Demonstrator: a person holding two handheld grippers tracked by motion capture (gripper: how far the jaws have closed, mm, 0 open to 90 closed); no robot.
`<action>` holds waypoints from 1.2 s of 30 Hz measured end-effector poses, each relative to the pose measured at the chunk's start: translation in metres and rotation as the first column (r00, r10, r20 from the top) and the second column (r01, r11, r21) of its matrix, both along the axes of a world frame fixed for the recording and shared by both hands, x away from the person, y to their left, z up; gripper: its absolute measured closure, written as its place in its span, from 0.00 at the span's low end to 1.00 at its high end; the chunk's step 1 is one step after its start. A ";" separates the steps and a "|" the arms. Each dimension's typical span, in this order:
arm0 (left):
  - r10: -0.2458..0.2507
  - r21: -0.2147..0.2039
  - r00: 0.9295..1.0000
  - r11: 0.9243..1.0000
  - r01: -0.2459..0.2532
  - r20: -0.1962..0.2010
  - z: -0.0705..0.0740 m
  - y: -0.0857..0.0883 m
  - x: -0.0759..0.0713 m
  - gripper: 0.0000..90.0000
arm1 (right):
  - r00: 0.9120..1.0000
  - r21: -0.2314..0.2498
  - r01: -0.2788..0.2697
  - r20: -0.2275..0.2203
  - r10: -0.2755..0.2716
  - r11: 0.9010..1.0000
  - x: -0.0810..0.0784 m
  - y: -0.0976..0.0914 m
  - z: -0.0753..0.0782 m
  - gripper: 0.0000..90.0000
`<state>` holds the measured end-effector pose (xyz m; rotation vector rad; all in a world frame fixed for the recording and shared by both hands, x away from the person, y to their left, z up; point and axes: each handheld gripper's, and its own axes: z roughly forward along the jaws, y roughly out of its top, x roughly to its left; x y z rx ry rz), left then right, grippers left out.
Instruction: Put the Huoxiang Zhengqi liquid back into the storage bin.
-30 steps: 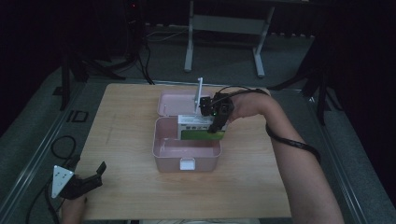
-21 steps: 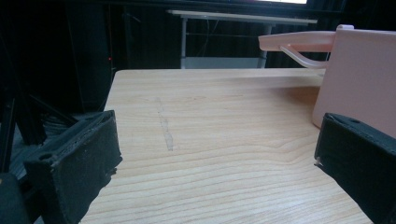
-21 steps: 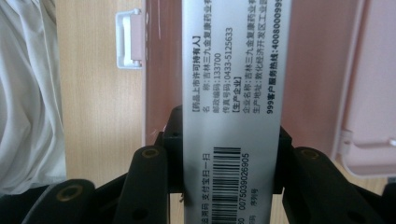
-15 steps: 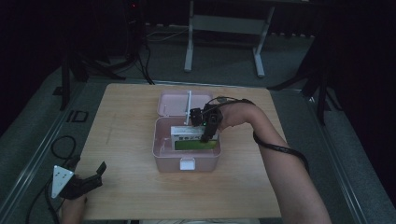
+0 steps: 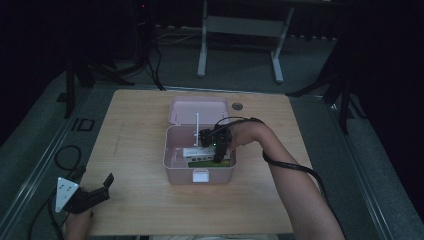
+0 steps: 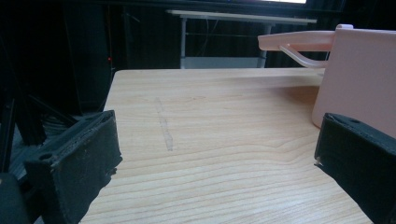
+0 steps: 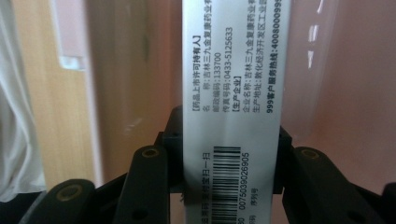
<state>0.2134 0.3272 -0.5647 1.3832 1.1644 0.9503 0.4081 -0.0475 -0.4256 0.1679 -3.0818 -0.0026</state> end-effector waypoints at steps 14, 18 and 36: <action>-0.001 0.001 1.000 1.000 0.001 0.000 0.000 0.000 0.000 0.00 | 1.000 -0.064 -0.019 -0.016 0.018 0.998 0.000 0.003 -0.032 0.70; -0.003 0.001 1.000 1.000 0.003 0.000 0.000 0.000 0.000 0.00 | 0.999 -0.052 -0.011 -0.030 0.010 0.999 0.000 0.002 -0.036 0.70; -0.001 0.002 1.000 1.000 0.001 0.000 0.000 0.000 0.000 0.00 | 1.000 -0.055 0.009 -0.021 -0.010 0.998 0.000 -0.006 -0.011 0.60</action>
